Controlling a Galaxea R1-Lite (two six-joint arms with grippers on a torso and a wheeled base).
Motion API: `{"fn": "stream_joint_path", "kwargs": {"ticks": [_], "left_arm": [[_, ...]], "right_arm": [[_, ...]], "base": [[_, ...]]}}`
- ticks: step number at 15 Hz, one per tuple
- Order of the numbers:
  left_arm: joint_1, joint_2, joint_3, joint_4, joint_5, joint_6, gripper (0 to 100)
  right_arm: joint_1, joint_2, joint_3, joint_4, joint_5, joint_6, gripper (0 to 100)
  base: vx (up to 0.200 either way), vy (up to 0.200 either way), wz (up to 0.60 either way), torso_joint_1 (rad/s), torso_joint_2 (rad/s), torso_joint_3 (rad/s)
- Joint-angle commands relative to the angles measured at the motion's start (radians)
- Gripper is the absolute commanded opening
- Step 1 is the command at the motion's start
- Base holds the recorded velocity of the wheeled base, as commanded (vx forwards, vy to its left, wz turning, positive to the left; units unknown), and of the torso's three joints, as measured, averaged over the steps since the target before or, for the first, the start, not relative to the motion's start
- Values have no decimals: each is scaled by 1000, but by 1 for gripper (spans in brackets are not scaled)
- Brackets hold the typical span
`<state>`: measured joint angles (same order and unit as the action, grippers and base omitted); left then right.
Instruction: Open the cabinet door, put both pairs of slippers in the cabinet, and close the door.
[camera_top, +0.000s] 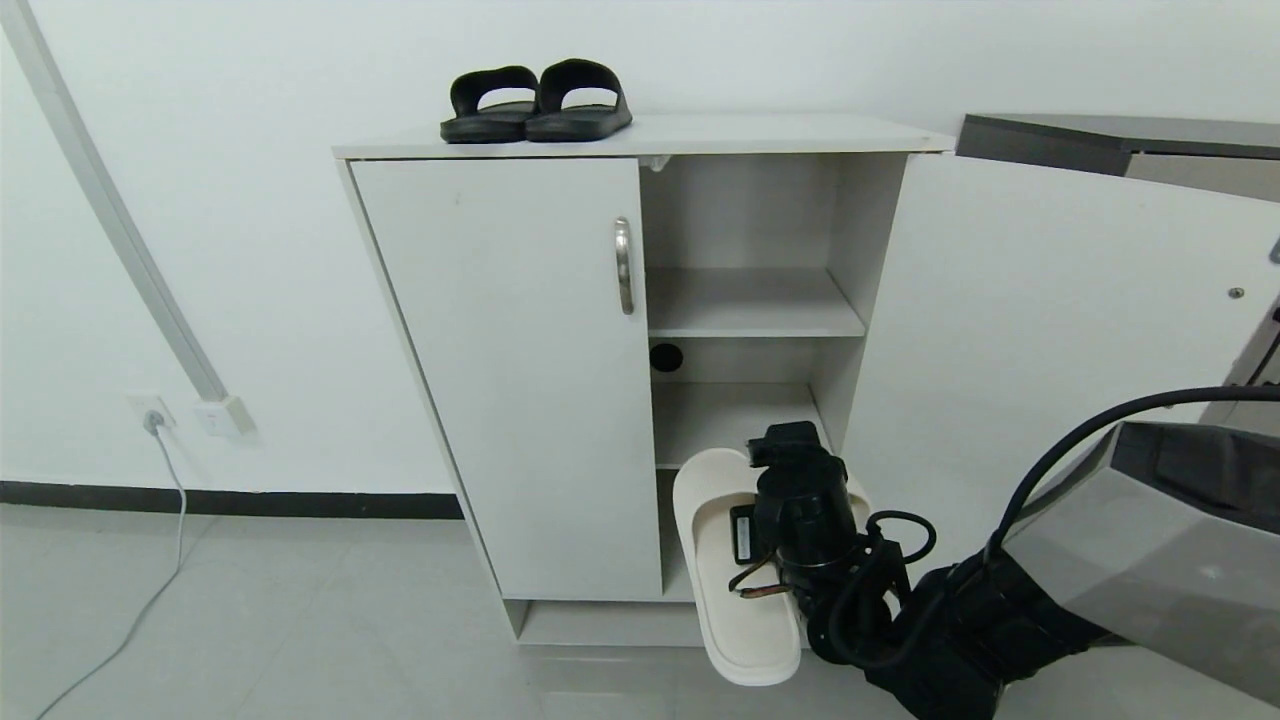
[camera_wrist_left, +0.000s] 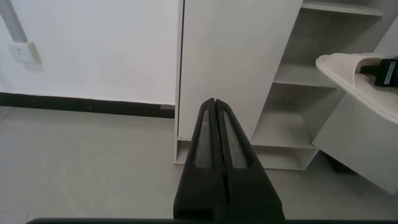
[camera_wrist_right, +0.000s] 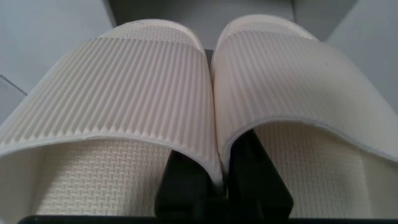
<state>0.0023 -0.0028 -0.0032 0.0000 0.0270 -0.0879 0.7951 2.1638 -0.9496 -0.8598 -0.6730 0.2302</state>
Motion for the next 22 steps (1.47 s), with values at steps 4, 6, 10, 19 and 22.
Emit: {"fn": "stream_joint_path", "kwargs": {"ticks": [4, 6, 10, 19, 22], "left_arm": [[-1, 3, 0, 0, 1, 0, 0], [-1, 3, 0, 0, 1, -1, 0], [-1, 3, 0, 0, -1, -1, 0], [-1, 3, 0, 0, -4, 0, 0], [-1, 3, 0, 0, -2, 0, 0]], "right_arm": [[-2, 60, -25, 1, -2, 0, 0], [-7, 65, -25, -8, -2, 0, 0], [-10, 85, -37, -8, 1, -2, 0], [-36, 165, -109, -5, 4, -5, 0], [-34, 186, -109, -16, 1, -3, 0]], "base": [[0, 0, 0, 0, 0, 0], [0, 0, 0, 0, 0, 0], [0, 0, 0, 0, 0, 0], [0, 0, 0, 2, 2, -111], [0, 0, 0, 7, 6, -175]]}}
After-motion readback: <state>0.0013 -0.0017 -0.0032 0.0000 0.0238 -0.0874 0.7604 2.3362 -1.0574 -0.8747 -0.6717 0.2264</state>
